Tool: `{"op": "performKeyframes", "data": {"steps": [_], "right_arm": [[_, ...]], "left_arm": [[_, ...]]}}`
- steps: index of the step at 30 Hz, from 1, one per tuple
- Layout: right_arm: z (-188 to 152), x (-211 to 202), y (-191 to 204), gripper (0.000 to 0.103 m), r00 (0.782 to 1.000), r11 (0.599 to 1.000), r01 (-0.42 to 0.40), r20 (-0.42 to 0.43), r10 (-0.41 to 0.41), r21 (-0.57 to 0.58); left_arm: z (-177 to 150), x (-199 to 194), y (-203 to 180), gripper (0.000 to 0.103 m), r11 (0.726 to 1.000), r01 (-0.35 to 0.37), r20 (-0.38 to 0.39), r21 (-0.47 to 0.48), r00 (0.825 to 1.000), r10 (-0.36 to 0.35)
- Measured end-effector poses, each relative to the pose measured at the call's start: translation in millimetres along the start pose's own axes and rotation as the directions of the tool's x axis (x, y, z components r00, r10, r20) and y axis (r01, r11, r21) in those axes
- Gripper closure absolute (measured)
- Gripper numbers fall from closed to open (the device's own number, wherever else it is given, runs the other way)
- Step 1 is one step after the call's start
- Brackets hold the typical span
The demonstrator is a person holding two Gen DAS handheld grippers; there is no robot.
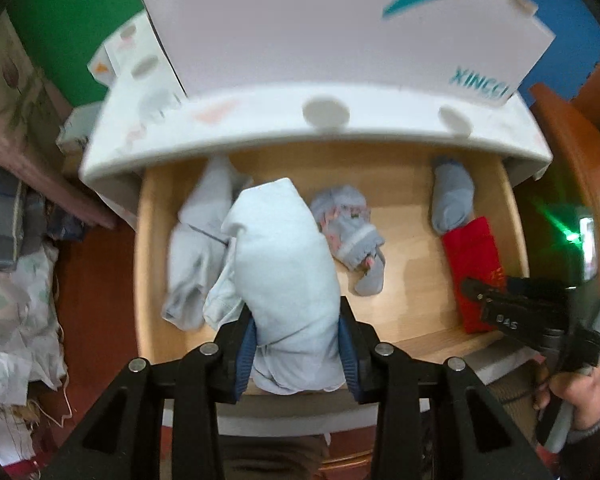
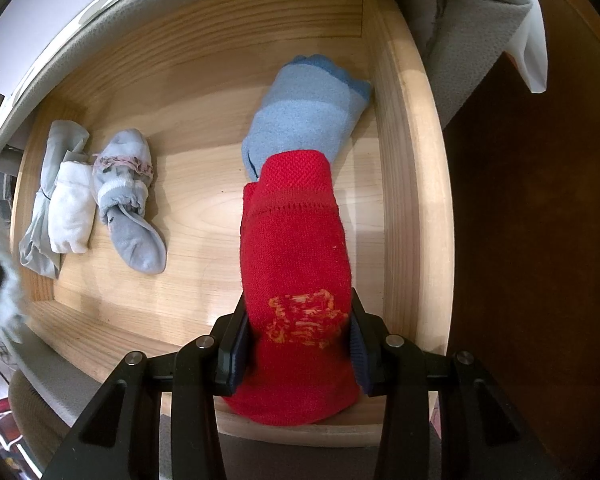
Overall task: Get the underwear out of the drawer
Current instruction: 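Lift the light blue underwear and carry it over the white box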
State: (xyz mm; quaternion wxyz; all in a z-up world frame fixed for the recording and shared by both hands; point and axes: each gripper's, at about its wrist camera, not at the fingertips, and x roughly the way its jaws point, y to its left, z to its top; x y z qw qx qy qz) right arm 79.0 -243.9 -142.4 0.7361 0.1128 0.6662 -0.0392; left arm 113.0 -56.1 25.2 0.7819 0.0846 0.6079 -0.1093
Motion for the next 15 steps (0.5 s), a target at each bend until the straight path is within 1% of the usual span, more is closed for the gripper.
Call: {"op": "performKeyframes", "data": {"steps": [4, 7, 9, 12, 15], "right_arm": [[-0.2, -0.1, 0.3, 0.064, 1.0, 1.0, 0.001, 0.0, -0.001, 0.0], [-0.1, -0.3, 0.0, 0.064, 1.0, 1.0, 0.0, 0.0, 0.0, -0.001], [-0.2, -0.5, -0.3, 0.064, 1.0, 1.0, 0.0, 0.0, 0.0, 0.0], [-0.2, -0.6, -0.3, 0.064, 1.0, 1.0, 0.0, 0.0, 0.0, 0.001], [-0.2, -0.1, 0.2, 0.064, 1.0, 1.0, 0.002, -0.001, -0.002, 0.002]], "left_arm": [[11.7, -42.0, 9.8, 0.066, 1.0, -0.008, 0.084, 0.026, 0.996, 0.006], [26.3, -77.0, 17.7, 0.066, 0.999, -0.026, 0.161, 0.036, 0.987, 0.02], [40.6, -100.1, 20.5, 0.066, 0.998, -0.038, 0.219, 0.043, 0.975, 0.028], [65.5, -127.8, 26.6, 0.066, 0.996, -0.076, 0.288, 0.041, 0.956, 0.061], [93.5, -143.1, 32.0, 0.066, 0.995, -0.086, 0.324, 0.039, 0.944, 0.069]]}}
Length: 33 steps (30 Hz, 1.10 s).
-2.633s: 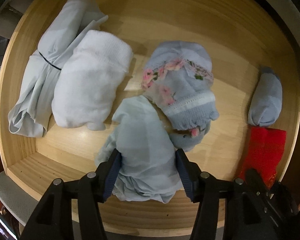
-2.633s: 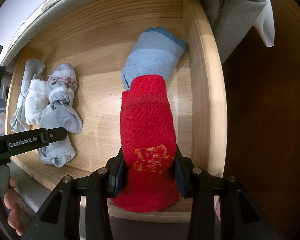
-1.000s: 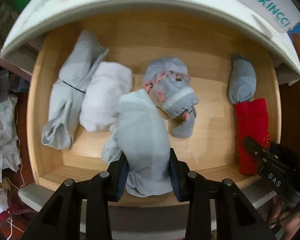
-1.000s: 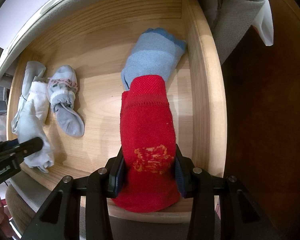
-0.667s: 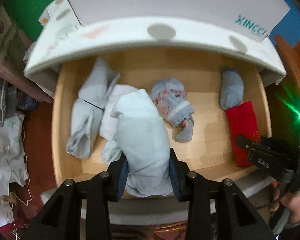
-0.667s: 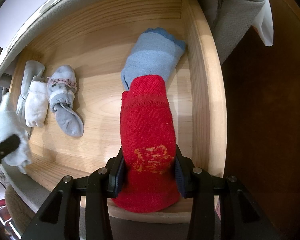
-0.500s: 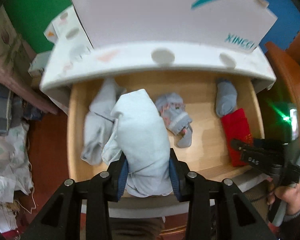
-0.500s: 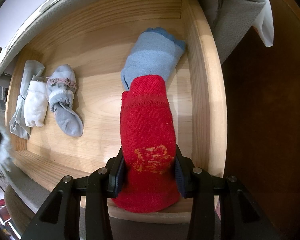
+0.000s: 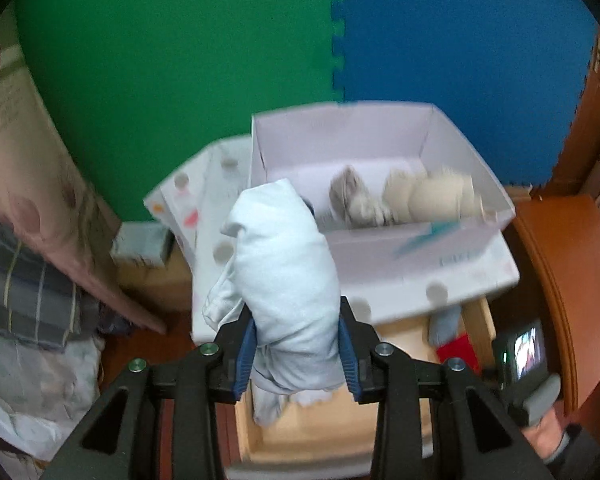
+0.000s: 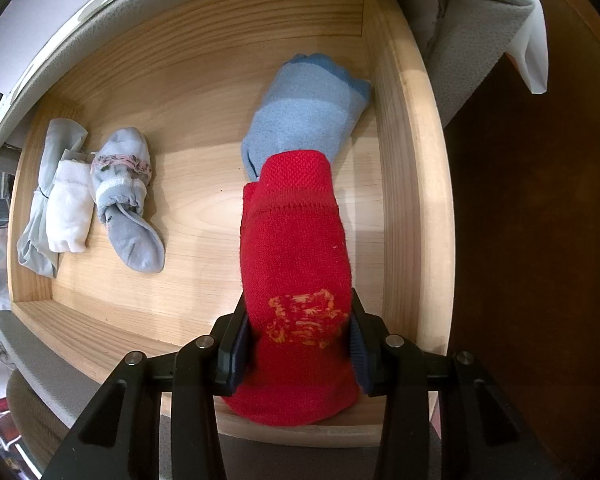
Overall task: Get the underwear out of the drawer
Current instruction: 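Lift the light blue underwear and carry it over the white box, then open the left gripper to drop the light blue underwear in the box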
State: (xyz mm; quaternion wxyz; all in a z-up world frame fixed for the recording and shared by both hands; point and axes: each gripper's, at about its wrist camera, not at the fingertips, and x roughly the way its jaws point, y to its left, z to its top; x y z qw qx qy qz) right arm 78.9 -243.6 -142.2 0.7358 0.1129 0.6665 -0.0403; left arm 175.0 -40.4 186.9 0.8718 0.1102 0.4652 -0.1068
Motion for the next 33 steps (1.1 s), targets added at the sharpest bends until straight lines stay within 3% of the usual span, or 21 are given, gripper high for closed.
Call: {"op": "performKeyframes", "data": {"steps": [5, 11, 23, 33], "right_arm": [[0.1, -0.1, 0.4, 0.064, 1.0, 1.0, -0.002, 0.001, 0.002, 0.0], [0.1, -0.2, 0.4, 0.064, 1.0, 1.0, -0.005, 0.004, 0.005, 0.0], [0.3, 0.7, 0.7, 0.064, 1.0, 1.0, 0.003, 0.003, -0.003, 0.0], [3.1, -0.3, 2.0, 0.064, 1.0, 1.0, 0.004, -0.001, -0.004, -0.01]], "left_arm": [[50.3, 10.5, 8.2, 0.066, 0.999, -0.044, 0.058, 0.015, 0.997, 0.043], [88.0, 52.9, 6.2, 0.066, 0.997, -0.064, 0.053, 0.04, 0.997, 0.062], [80.0, 140.5, -21.7, 0.066, 0.996, -0.049, -0.068, 0.073, 0.996, 0.054], [74.1, 152.6, -16.4, 0.06, 0.999, -0.036, -0.13, 0.004, 0.991, 0.036]]}}
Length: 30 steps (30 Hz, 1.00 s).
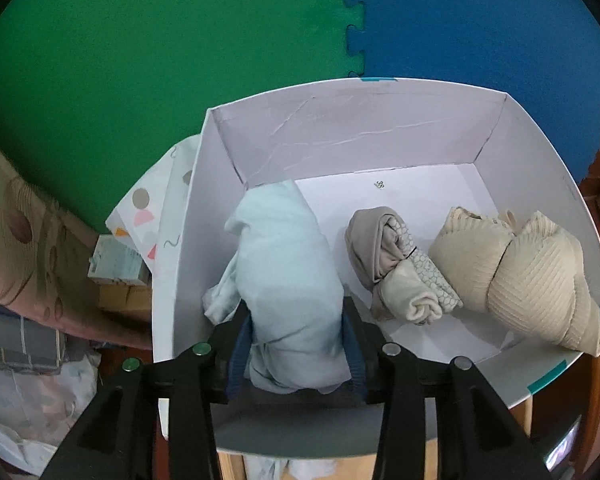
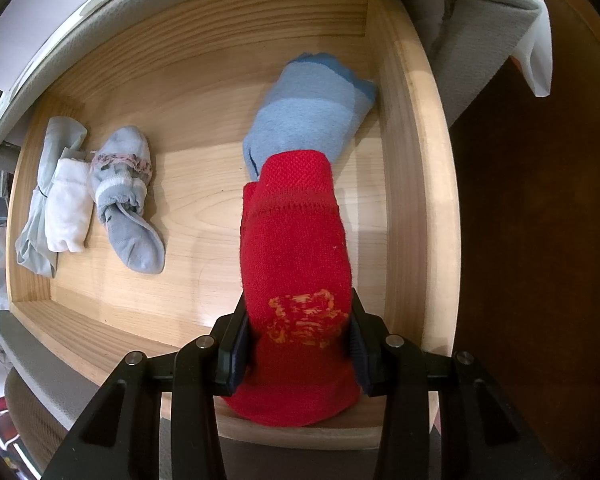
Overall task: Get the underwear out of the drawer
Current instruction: 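Open the left gripper to drop the light blue underwear in the box, then return the left gripper to the drawer while the right lifts the red sock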
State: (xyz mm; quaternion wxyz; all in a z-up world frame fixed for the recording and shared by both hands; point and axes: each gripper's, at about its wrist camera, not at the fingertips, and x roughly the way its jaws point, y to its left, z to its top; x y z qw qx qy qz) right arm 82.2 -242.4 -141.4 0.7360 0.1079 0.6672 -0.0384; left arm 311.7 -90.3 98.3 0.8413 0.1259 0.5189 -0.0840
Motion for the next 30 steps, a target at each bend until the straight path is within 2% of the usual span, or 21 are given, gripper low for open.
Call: {"op": "performKeyframes", "data": {"steps": [4, 8, 10, 18, 24, 30], "right_arm": [[0.5, -0.5, 0.1, 0.064, 1.0, 1.0, 0.002, -0.001, -0.002, -0.001], [0.2, -0.5, 1.2, 0.064, 1.0, 1.0, 0.004, -0.002, -0.004, -0.001], [0.5, -0.4, 1.2, 0.064, 1.0, 1.0, 0.004, -0.003, -0.004, 0.003], [1.9, 0.7, 2.8, 0.064, 1.0, 1.0, 0.007, -0.005, -0.007, -0.002], [2.9, 1.6, 4.9, 0.064, 1.0, 1.0, 0.012, -0.007, -0.012, 0.002], [2.8, 0.4, 4.6, 0.064, 1.0, 1.0, 0.01, -0.003, -0.01, 0.007]], "left_arm": [[-1.4, -7.6, 1.5, 0.057, 1.0, 0.022, -0.004, -0.007, 1.0, -0.022], [-2.6, -20.9, 2.3, 0.044, 0.999, 0.032, 0.012, 0.011, 0.999, -0.032], [-2.8, -26.9, 3.2, 0.044, 1.0, 0.017, 0.014, 0.009, 1.0, -0.017], [-15.0, -63.7, 15.3, 0.044, 0.999, 0.042, 0.065, -0.001, 0.997, -0.042], [-48.4, -81.4, 30.0, 0.044, 1.0, 0.016, 0.09, 0.005, 0.996, -0.017], [-96.1, -81.5, 52.5, 0.044, 0.997, 0.013, 0.08, -0.07, 0.997, -0.008]]}}
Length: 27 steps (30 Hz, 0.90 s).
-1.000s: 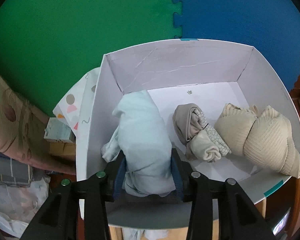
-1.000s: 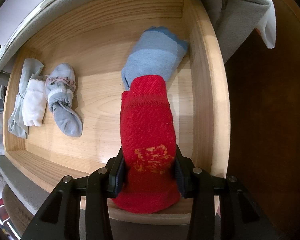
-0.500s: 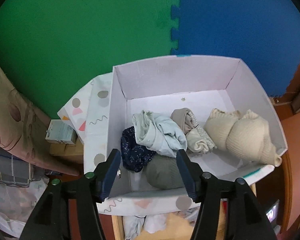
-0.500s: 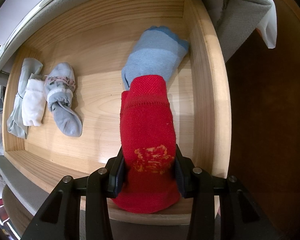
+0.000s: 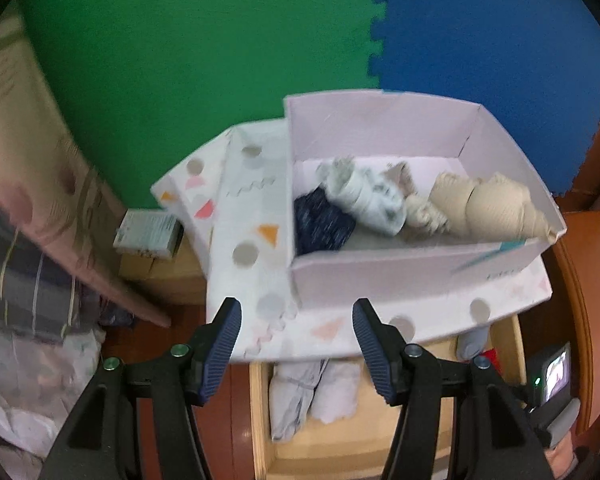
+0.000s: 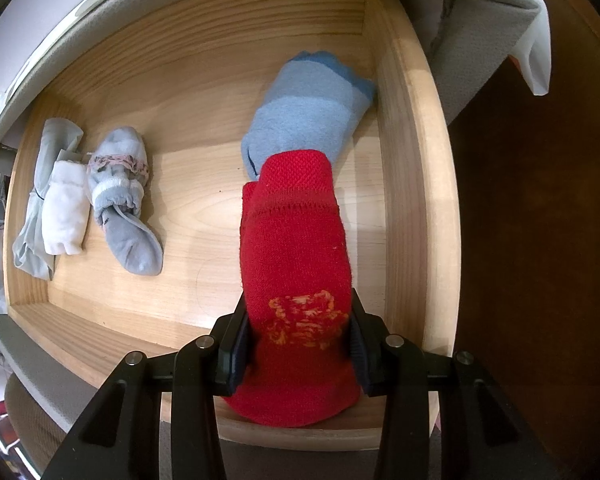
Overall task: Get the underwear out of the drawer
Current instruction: 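Return the left gripper to the drawer while the right lifts the red sock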
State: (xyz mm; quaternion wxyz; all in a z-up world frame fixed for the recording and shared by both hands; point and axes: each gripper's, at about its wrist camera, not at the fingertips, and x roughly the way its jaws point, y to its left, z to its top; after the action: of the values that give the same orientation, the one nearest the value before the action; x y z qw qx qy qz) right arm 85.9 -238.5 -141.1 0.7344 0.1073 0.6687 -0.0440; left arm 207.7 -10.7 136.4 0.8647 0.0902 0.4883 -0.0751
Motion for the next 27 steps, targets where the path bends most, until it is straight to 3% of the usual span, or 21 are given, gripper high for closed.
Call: {"op": "performKeyframes", "data": {"steps": [4, 9, 16, 24, 27], "right_arm": [[-0.2, -1.1, -0.7, 0.064, 1.0, 1.0, 0.0, 0.005, 0.0, 0.0], [-2.8, -6.6, 2.0, 0.064, 0.999, 1.0, 0.016, 0.029, -0.015, -0.016], [-6.5, -17.1, 2.0, 0.064, 0.997, 1.0, 0.018, 0.078, -0.018, -0.009], [-15.4, -35.7, -2.9, 0.064, 0.986, 1.0, 0.018, 0.163, -0.02, 0.014], [-16.2, -43.5, -3.1, 0.065, 0.982, 1.0, 0.014, 0.187, -0.016, 0.013]], "left_arm": [[-38.9, 9.9, 11.4, 0.044, 0.999, -0.022, -0.027, -0.035, 0.999, 0.021], [-88.2, 34.6, 10.2, 0.044, 0.997, -0.077, -0.073, -0.012, 0.994, 0.076], [-136.2, 64.1, 7.0, 0.044, 0.993, -0.112, -0.09, -0.045, 0.99, 0.108], [-168.1, 76.8, 16.0, 0.044, 0.98, -0.053, -0.069, -0.19, 0.997, 0.04], [-173.9, 77.0, 15.1, 0.044, 0.977, -0.063, -0.046, -0.205, 0.997, 0.055]]}}
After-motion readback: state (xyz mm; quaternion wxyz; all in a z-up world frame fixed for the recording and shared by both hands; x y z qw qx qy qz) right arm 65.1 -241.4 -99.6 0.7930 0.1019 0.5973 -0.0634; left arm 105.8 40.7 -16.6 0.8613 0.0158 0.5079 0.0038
